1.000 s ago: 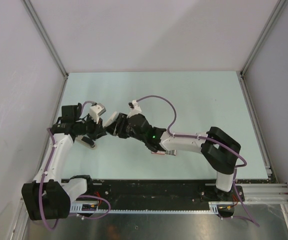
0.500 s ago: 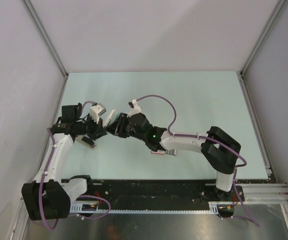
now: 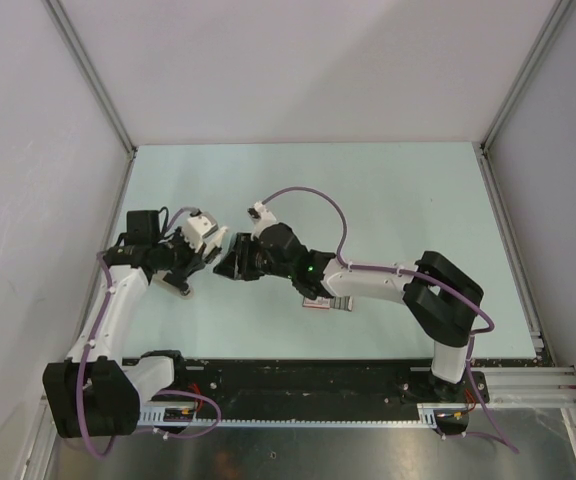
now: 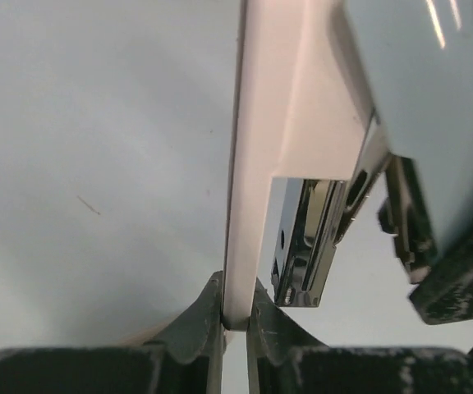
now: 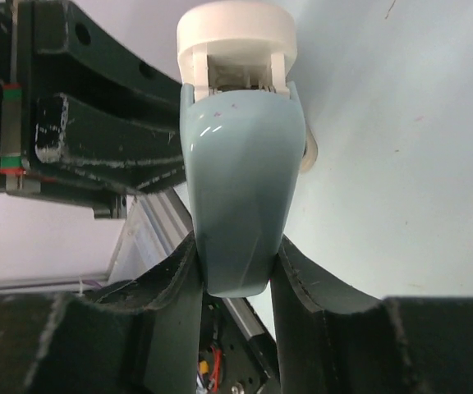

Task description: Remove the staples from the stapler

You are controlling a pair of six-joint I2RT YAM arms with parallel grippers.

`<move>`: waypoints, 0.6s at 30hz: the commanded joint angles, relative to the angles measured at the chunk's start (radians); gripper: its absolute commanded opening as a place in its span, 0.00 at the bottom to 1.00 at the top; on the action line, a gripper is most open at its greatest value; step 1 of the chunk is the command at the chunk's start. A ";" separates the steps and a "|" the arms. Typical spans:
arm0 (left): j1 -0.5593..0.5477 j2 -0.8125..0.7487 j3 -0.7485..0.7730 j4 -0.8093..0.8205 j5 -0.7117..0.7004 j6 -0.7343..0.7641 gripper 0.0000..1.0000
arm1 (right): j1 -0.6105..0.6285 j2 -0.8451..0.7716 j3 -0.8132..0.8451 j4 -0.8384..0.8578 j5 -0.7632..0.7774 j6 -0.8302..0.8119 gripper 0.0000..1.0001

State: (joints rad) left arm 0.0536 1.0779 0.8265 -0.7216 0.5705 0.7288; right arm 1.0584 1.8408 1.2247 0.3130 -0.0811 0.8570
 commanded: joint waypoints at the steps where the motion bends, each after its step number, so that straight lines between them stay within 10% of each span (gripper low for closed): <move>1: 0.011 -0.007 0.008 0.074 -0.092 0.066 0.03 | 0.007 -0.032 0.002 -0.146 -0.017 -0.118 0.00; 18: -0.081 -0.039 -0.152 0.242 -0.251 0.341 0.03 | 0.020 -0.056 -0.026 -0.253 -0.036 -0.311 0.00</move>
State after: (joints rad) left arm 0.0135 1.0645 0.7010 -0.5896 0.4301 0.9783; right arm 1.0748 1.8324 1.2221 0.1482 -0.1383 0.6254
